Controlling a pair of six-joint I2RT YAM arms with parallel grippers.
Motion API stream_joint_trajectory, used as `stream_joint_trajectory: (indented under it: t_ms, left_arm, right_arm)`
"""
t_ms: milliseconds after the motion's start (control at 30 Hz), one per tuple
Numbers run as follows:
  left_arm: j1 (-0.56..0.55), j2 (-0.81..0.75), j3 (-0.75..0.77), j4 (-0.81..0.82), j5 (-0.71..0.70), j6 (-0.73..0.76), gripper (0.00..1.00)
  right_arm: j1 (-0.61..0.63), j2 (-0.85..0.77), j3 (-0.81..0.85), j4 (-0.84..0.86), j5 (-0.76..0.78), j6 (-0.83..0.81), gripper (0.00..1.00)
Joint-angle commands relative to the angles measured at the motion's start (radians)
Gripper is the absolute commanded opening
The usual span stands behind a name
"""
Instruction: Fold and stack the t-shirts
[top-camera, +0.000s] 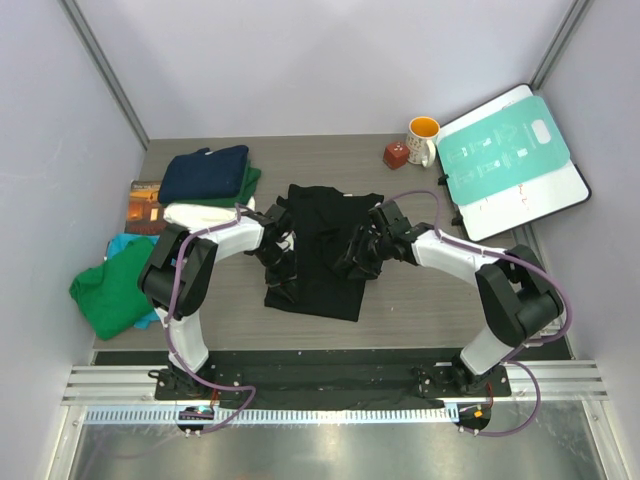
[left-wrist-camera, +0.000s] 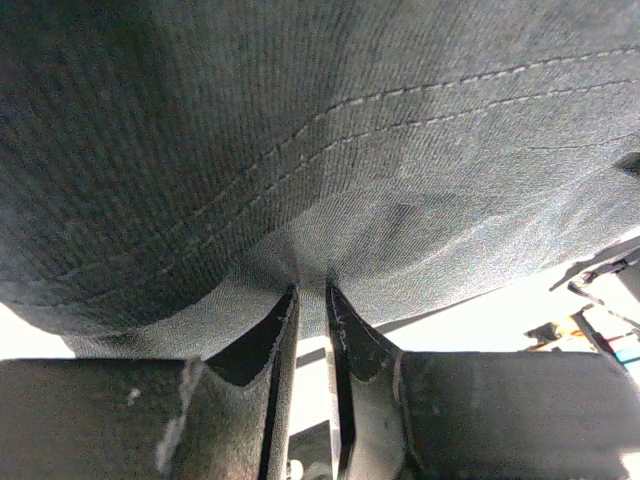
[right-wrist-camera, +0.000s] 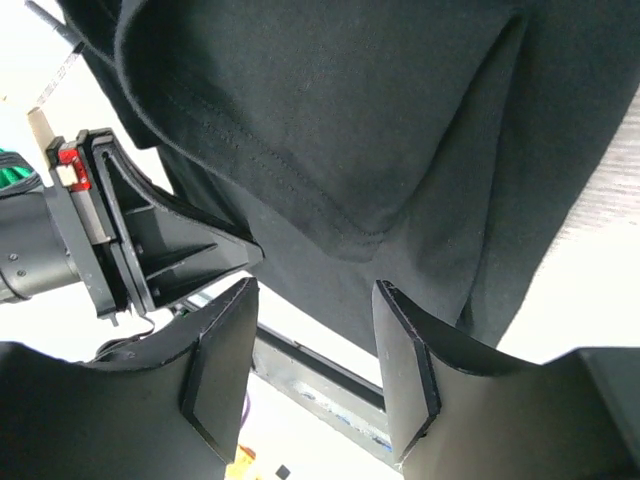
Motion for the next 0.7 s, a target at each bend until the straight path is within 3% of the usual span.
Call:
stream_joint_trajectory:
  t_ms: [0, 333, 433, 500, 567, 667]
  left_arm:
    - [-0.003, 0.049, -0.056, -0.026, -0.19, 0.061, 0.19]
    - [-0.003, 0.051, -0.067, -0.026, -0.196, 0.067, 0.18]
    - [-0.003, 0.054, -0.068, -0.025, -0.194, 0.069, 0.17]
    - [-0.003, 0.057, -0.068, -0.026, -0.194, 0.072, 0.15]
    - [-0.003, 0.058, -0.068, -0.028, -0.194, 0.075, 0.12]
    - [-0.003, 0.057, -0.068, -0.031, -0.199, 0.08, 0.1]
  right_arm:
    - [-0.002, 0.03, 0.014, 0.053, -0.012, 0.014, 0.56]
    - [0.03, 0.117, 0.061, 0.112, -0.006, 0.028, 0.56]
    - [0.031, 0.134, 0.076, 0.125, -0.001, 0.028, 0.51]
    - [0.031, 0.142, 0.087, 0.126, 0.002, 0.03, 0.33]
    - [0.031, 0.14, 0.093, 0.126, 0.008, 0.031, 0.06]
    - [0.031, 0.137, 0.109, 0.114, 0.028, 0.021, 0.01]
